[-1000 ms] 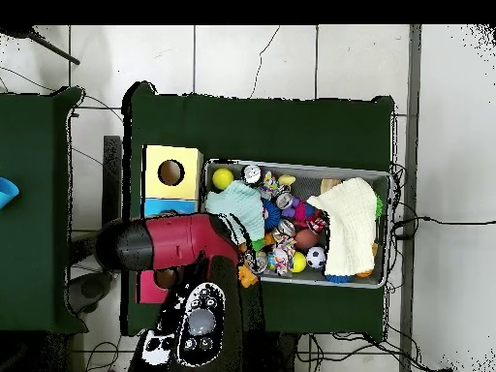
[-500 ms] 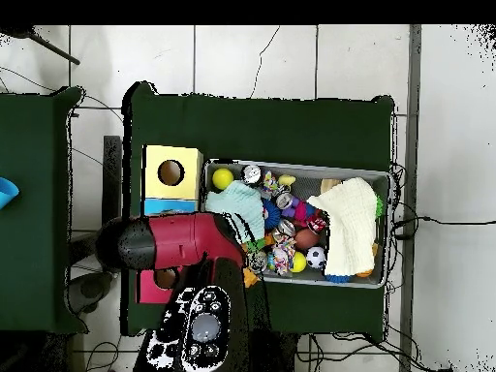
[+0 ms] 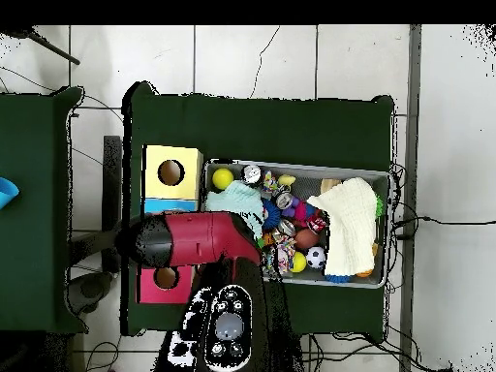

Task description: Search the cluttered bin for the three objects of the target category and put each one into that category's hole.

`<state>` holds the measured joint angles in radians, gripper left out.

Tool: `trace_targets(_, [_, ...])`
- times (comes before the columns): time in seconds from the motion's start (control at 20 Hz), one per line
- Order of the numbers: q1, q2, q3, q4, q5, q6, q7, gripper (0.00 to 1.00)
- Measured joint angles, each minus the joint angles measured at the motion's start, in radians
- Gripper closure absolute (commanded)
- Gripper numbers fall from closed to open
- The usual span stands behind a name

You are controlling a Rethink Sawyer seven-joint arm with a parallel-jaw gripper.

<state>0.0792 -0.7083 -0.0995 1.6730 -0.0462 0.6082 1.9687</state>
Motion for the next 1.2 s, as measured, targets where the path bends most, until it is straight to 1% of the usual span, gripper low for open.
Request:
trace_targets(0.35, [-0.028, -0.008, 0.018, 0.017, 0.000, 0.000, 0.000, 0.00])
trace_targets(1.2, [-0.032, -0.020, 0.055, 0.036, 0.007, 0.001, 0.000, 0.00])
